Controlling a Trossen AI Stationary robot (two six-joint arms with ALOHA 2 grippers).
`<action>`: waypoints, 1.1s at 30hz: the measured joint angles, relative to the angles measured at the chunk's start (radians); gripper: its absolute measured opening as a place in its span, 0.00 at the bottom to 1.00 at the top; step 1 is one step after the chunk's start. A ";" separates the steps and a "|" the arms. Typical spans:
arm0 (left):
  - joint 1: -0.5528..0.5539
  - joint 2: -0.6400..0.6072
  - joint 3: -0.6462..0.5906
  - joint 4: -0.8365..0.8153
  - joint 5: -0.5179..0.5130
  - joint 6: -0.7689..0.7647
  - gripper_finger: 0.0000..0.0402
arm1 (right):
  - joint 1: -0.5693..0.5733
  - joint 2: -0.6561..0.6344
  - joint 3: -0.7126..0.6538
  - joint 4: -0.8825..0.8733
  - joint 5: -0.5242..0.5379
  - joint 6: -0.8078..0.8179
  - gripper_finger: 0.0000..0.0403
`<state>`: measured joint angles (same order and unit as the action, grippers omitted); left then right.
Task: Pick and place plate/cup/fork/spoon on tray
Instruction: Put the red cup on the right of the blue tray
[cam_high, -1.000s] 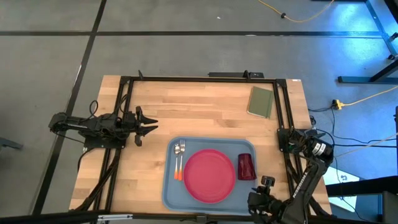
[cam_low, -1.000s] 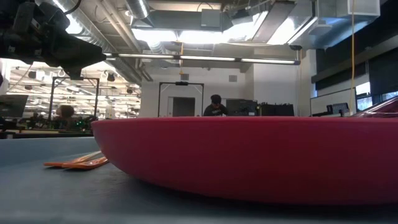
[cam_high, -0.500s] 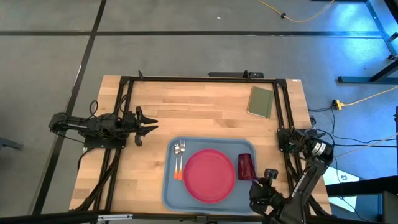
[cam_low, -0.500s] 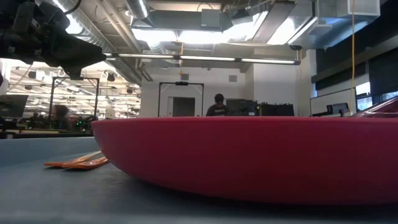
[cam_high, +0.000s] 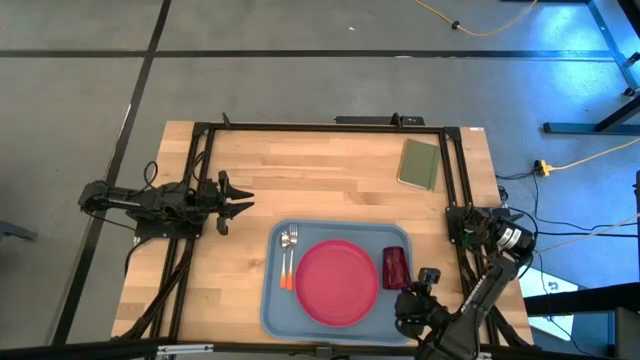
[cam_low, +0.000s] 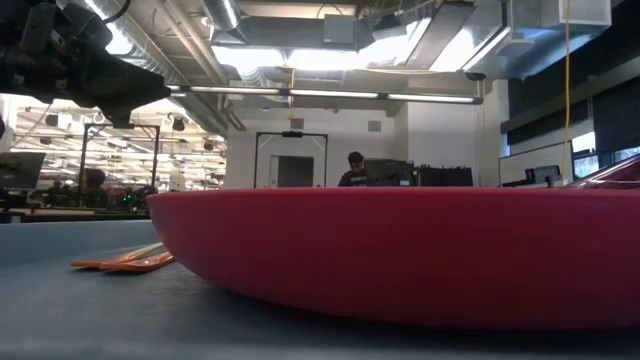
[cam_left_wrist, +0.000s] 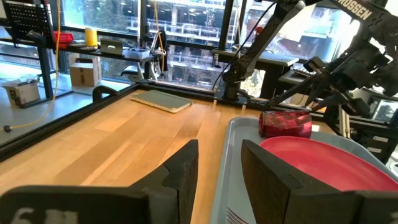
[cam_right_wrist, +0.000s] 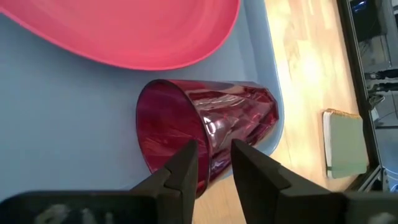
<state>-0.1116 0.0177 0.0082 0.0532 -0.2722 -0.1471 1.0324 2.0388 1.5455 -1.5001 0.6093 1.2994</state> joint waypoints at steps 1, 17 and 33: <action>0.000 0.000 0.000 0.000 0.000 0.000 0.29 | -0.001 0.000 0.000 0.001 -0.001 -0.001 0.25; 0.000 0.000 0.000 0.000 0.000 0.000 0.29 | -0.005 0.003 -0.066 0.045 -0.031 -0.012 0.25; 0.000 0.000 0.000 0.000 0.000 0.000 0.29 | -0.016 0.002 -0.066 0.045 0.025 0.105 0.25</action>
<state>-0.1116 0.0179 0.0082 0.0532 -0.2722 -0.1471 1.0164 2.0411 1.4799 -1.4548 0.6346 1.4044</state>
